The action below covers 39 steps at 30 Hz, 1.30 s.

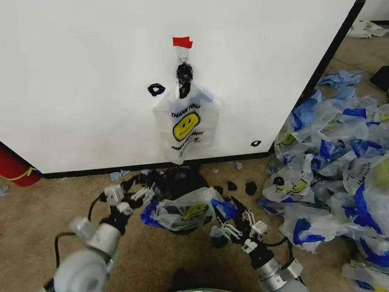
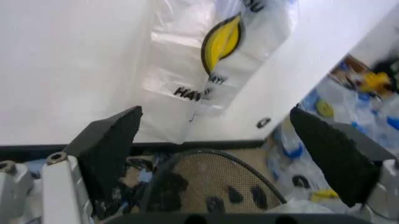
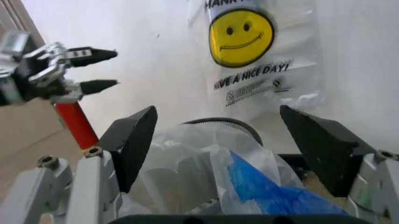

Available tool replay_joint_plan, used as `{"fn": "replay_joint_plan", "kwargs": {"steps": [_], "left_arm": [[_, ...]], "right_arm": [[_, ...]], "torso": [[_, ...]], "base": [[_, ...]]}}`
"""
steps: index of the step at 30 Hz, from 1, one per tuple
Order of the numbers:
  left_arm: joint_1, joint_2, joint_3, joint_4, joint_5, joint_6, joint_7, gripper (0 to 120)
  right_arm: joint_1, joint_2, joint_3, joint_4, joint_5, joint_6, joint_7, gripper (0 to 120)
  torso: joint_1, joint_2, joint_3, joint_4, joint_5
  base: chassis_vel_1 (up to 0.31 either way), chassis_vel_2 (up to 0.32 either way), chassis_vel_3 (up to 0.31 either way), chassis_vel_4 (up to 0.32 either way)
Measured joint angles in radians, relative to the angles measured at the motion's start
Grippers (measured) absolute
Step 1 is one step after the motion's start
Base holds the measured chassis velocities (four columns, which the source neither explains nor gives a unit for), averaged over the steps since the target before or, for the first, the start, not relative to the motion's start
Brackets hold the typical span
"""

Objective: Pick up the garbage bag from the wall and place it over the trash bin.

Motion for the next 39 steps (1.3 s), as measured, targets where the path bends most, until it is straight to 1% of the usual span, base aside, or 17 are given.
{"fn": "replay_joint_plan", "kwargs": {"steps": [1,3,5,6,8,9,11,12,13,14,17,20,21,22,24,27,39], "left_arm": [[-0.025,0.036,0.009,0.014,-0.04,0.008,0.017,94],[-0.074,0.092,0.037,0.04,-0.097,0.02,0.044,93],[-0.175,0.142,0.13,0.072,-0.147,0.032,0.082,93],[-0.175,0.142,0.13,0.072,-0.147,0.032,0.082,93],[-0.305,0.178,0.24,0.107,-0.19,0.047,0.12,90],[-0.366,0.194,0.293,0.126,-0.211,0.053,0.139,89],[-0.492,0.209,0.414,0.166,-0.236,0.064,0.172,85],[-0.578,0.209,0.505,0.192,-0.246,0.07,0.197,81],[-0.578,0.209,0.505,0.192,-0.246,0.07,0.197,81],[-0.671,0.205,0.607,0.221,-0.254,0.077,0.216,79],[-0.877,0.172,0.81,0.29,-0.283,0.088,0.244,73],[-1.009,0.14,0.944,0.338,-0.3,0.098,0.254,65],[-1.009,0.14,0.944,0.338,-0.3,0.098,0.254,65],[-1.059,0.125,0.998,0.36,-0.3,0.101,0.261,65],[-1.133,0.105,1.084,0.395,-0.303,0.102,0.269,65],[-1.178,0.092,1.152,0.435,-0.304,0.102,0.286,65],[-1.213,0.075,1.22,0.541,-0.298,0.098,0.341,66]], "right_arm": [[0.011,-0.001,-0.005,0.0,0.003,-0.005,0.001,76],[0.029,-0.001,-0.012,0.0,0.011,-0.013,0.001,76],[0.032,0.001,-0.013,-0.001,0.015,-0.015,0.0,75],[0.032,0.001,-0.013,-0.001,0.015,-0.015,0.0,75],[0.031,0.006,-0.012,-0.005,0.015,-0.015,-0.001,74],[0.031,0.01,-0.012,-0.007,0.016,-0.015,-0.003,74],[0.026,0.016,-0.008,-0.007,0.017,-0.013,-0.007,73],[0.019,0.018,-0.003,-0.007,0.016,-0.01,-0.008,73],[0.019,0.018,-0.003,-0.007,0.016,-0.01,-0.008,73],[0.01,0.02,0.003,-0.006,0.015,-0.006,-0.009,73],[-0.007,0.024,0.016,-0.006,0.012,0.003,-0.011,72],[-0.016,0.027,0.025,-0.005,0.01,0.008,-0.011,71],[-0.016,0.027,0.025,-0.005,0.01,0.008,-0.011,71],[-0.018,0.028,0.03,-0.003,0.01,0.011,-0.011,71],[-0.021,0.032,0.036,0.0,0.009,0.013,-0.011,70],[-0.025,0.036,0.042,0.0,0.009,0.018,-0.011,69],[-0.025,0.053,0.044,-0.005,0.007,0.021,-0.01,66]], "torso": [[0.0,0.0,0.0,0.0,0.0001],[0.0,0.0,0.0,0.0017,0.0013],[0.0,0.0,0.0,0.0015,0.0001],[0.0,0.0,0.0,0.0015,0.0001],[0.0,0.0,0.0,0.0003,-0.0005],[0.0,0.0,0.0,0.0001,0.0012],[0.0,0.0,0.0,0.0014,0.002],[0.0,0.0,0.0,0.0012,0.0003],[0.0,0.0,0.0,0.0012,0.0003],[0.0,0.0,0.0,0.0011,-0.0005],[0.0,0.0,0.0,0.0003,0.0008],[0.0,0.0,0.0,0.0006,0.0011],[0.0,0.0,0.0,0.0006,0.0011],[0.0,0.0,0.0,0.0009,0.0],[0.0,0.0,0.0,0.0008,0.0011],[0.0,0.0,0.0,0.0007,0.0006],[0.0,0.0,0.0,0.0009,0.0007]], "base": [[0.0,0.0,0.0,0.0],[0.0,0.0,0.0,0.0],[0.0,0.0,0.0,0.0],[0.0,0.0,0.0,0.0],[0.0,0.0,0.0,0.0],[0.0,0.0,0.0,0.0],[0.0,0.0,0.0,0.0],[0.0,0.0,0.0,0.0],[0.0,0.0,0.0,0.0],[0.0,0.0,0.0,0.0],[0.0,0.0,0.0,0.0],[0.0,0.0,0.0,0.0],[0.0,0.0,0.0,0.0],[0.0,0.0,0.0,0.0],[0.0,0.0,0.0,0.0],[0.0,0.0,0.0,0.0],[0.0,0.0,0.0,0.0]]}}
